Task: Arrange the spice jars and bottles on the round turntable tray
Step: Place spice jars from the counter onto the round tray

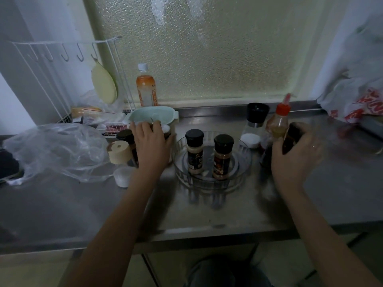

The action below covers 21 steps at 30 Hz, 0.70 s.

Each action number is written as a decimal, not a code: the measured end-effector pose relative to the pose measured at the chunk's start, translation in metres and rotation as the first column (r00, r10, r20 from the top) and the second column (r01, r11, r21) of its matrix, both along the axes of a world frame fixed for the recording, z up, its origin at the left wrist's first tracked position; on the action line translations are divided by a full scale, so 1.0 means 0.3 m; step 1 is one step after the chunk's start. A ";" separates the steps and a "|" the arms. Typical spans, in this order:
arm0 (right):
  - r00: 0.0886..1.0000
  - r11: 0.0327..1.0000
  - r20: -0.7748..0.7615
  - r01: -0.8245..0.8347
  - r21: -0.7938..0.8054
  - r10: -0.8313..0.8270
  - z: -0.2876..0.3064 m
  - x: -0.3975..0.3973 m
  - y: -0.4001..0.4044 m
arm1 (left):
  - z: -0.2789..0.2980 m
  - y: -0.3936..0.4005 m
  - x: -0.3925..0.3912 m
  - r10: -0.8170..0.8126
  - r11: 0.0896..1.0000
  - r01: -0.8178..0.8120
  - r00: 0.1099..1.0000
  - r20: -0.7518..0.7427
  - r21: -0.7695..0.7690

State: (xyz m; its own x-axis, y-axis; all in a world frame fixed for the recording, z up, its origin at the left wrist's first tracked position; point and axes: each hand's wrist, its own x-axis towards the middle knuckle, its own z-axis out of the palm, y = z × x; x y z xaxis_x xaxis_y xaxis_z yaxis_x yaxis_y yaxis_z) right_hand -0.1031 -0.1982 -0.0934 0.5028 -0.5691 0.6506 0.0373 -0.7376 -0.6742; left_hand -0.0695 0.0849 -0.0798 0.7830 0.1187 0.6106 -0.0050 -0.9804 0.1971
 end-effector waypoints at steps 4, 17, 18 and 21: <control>0.985 0.993 0.173 -0.046 0.110 0.027 -0.021 -0.027 -0.020 | -0.016 -0.016 -0.047 -0.063 0.978 0.094 0.984 0.169 -0.187; 0.957 0.933 -0.079 -0.251 0.259 0.279 0.044 0.056 -0.168 | 0.116 -0.041 0.006 -0.463 0.672 0.494 0.862 0.207 -0.552; 0.957 0.931 -0.073 -0.253 0.262 0.281 0.037 0.051 -0.166 | 0.107 -0.048 0.005 -0.478 0.673 0.491 0.860 0.182 -0.553; 0.963 0.934 -0.069 -0.233 0.272 0.261 0.019 0.038 -0.168 | 0.080 -0.048 0.002 -0.490 0.682 0.476 0.861 0.136 -0.555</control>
State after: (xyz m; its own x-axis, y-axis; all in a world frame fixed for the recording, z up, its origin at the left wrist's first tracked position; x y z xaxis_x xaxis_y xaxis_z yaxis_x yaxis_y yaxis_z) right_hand -0.0916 -0.2485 -0.0878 0.7048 -0.5601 0.4353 0.1172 -0.5133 -0.8502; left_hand -0.0691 0.0705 -0.0558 0.8401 0.0283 0.5418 -0.4360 -0.5590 0.7053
